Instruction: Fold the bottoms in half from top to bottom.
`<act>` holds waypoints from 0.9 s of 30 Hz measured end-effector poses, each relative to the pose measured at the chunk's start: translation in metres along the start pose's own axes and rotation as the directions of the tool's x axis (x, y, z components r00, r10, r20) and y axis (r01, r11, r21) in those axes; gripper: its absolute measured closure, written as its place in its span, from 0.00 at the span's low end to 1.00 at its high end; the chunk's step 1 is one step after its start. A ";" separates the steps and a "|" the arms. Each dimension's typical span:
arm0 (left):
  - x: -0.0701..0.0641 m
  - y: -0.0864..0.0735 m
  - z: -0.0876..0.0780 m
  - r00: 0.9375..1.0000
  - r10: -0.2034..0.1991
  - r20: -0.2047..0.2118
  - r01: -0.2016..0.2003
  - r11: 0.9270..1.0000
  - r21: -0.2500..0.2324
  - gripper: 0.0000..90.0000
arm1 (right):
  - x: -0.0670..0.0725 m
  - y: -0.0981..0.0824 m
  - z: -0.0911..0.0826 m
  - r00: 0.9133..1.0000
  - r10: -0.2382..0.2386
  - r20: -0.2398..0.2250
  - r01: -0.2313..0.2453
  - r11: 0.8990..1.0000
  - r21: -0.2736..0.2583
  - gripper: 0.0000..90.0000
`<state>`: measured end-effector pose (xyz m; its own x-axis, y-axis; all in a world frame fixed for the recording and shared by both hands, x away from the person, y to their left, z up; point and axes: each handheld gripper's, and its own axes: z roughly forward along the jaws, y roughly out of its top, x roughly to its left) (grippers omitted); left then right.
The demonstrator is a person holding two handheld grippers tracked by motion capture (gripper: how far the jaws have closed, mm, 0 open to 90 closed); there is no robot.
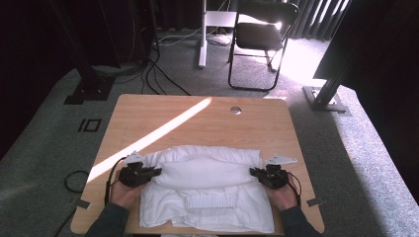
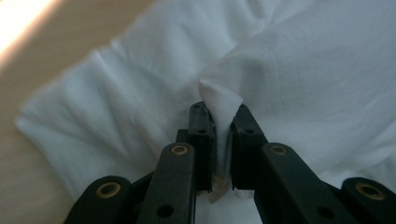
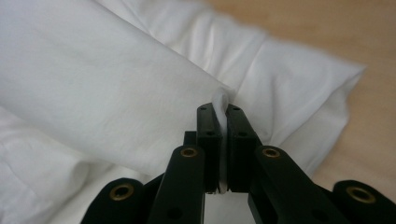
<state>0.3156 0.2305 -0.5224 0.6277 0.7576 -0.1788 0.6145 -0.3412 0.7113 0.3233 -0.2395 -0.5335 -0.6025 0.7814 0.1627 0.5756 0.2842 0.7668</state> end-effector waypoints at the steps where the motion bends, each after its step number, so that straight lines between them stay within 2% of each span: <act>1: 0.000 0.000 0.000 1.000 0.000 0.000 0.000 1.000 0.000 0.91 | 0.000 0.000 0.000 1.000 0.000 0.000 0.000 1.000 0.000 0.96; 2: -0.004 -0.007 0.013 0.999 0.020 -0.031 -0.018 0.998 0.059 0.91 | 0.001 -0.003 0.003 1.000 -0.005 0.004 0.005 1.000 0.016 0.96; 3: -0.005 -0.008 0.018 0.999 0.024 -0.040 -0.022 0.998 0.064 0.91 | 0.004 -0.005 0.011 1.000 -0.024 0.009 0.023 0.998 0.058 0.95; 6: -0.005 -0.003 0.025 0.997 0.033 -0.067 -0.029 0.998 0.061 0.91 | 0.008 -0.005 0.023 0.998 -0.048 0.034 0.044 0.993 0.107 0.96; 11: 0.004 0.009 0.037 0.994 0.016 -0.106 -0.013 0.999 0.036 0.91 | 0.003 0.002 0.031 0.997 -0.036 0.067 0.028 0.994 0.109 0.96; 14: 0.011 0.020 0.048 0.991 0.005 -0.135 -0.002 1.000 0.016 0.91 | -0.006 0.009 0.038 0.996 -0.014 0.089 0.006 0.995 0.095 0.96; 19: 0.022 0.033 0.061 0.989 -0.025 -0.149 0.025 1.000 -0.003 0.91 | -0.018 0.022 0.049 0.993 -0.005 0.120 -0.006 0.996 0.092 0.96; 22: 0.033 0.047 0.073 0.983 -0.052 -0.177 0.047 0.998 -0.031 0.91 | -0.029 0.036 0.063 0.988 0.002 0.154 -0.016 0.996 0.091 0.96; 24: 0.039 0.053 0.080 0.979 -0.087 -0.183 0.079 0.996 -0.048 0.91 | -0.034 0.043 0.070 0.985 0.004 0.171 -0.019 0.996 0.086 0.96; 27: 0.046 0.063 0.089 0.973 -0.117 -0.201 0.107 0.992 -0.060 0.91 | -0.044 0.051 0.079 0.982 0.045 0.183 -0.057 0.996 0.064 0.96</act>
<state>0.4257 0.1942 -0.5457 0.4426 0.8886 -0.1200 0.6481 -0.2246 0.7277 0.4227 -0.2155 -0.5502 -0.4649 0.8817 0.0808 0.6436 0.2739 0.7146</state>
